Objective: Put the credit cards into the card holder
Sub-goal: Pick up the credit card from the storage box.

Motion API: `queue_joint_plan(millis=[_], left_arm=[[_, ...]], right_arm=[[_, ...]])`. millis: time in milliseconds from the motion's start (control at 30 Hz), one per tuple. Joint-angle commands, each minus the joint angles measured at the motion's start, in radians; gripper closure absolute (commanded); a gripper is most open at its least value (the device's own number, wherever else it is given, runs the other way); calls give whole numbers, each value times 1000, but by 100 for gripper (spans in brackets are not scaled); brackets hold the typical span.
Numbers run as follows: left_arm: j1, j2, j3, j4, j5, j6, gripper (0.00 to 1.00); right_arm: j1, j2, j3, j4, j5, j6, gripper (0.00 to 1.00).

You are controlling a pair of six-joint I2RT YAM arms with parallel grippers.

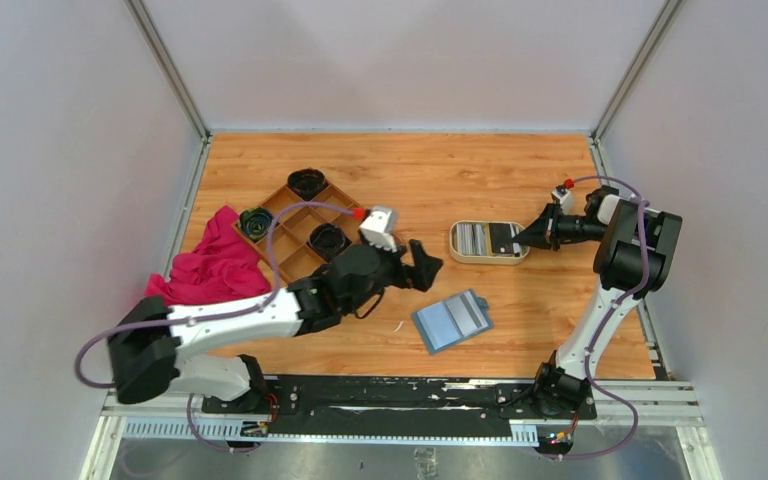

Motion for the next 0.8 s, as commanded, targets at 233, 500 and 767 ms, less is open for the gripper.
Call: queue_joint_plan(millis=[233,500,767], left_arm=[[77,600,489,71,345,-260,12],[126,845,704,71,473,-373,20],[142,980,787,71,485,-420,26]], right_arm=[[-13,18,-2,-23,-4,6,100],[-12,24,0,-23,-3,5,100],[-13,26,0,-23,-3,5,100]])
